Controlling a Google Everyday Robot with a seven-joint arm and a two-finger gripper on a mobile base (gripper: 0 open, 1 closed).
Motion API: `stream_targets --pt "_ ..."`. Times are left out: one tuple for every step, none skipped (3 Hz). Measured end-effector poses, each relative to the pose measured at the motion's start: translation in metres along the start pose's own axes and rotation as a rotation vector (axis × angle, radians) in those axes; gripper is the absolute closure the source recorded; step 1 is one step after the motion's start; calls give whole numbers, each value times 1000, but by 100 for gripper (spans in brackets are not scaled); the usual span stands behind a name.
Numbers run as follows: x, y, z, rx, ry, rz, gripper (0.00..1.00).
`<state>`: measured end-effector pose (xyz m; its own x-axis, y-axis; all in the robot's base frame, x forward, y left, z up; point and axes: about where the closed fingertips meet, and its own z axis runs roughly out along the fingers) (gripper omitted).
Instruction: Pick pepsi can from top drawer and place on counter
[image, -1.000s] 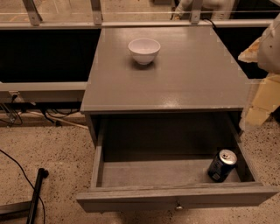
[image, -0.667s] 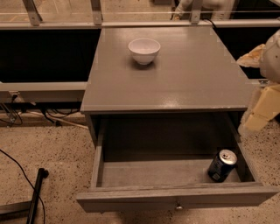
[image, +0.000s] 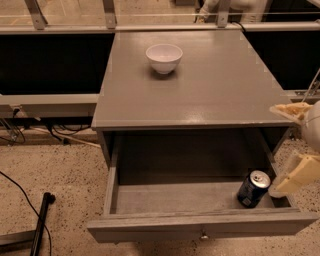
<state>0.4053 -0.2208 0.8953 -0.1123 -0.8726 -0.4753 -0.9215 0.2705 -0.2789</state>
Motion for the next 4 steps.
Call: stream_targets --pt "0 0 0 0 0 0 0" --pt "21 8 8 -13 0 38 0" --pt "66 17 27 -9 -43 102 0" --pt "112 22 47 17 -107 127 0"
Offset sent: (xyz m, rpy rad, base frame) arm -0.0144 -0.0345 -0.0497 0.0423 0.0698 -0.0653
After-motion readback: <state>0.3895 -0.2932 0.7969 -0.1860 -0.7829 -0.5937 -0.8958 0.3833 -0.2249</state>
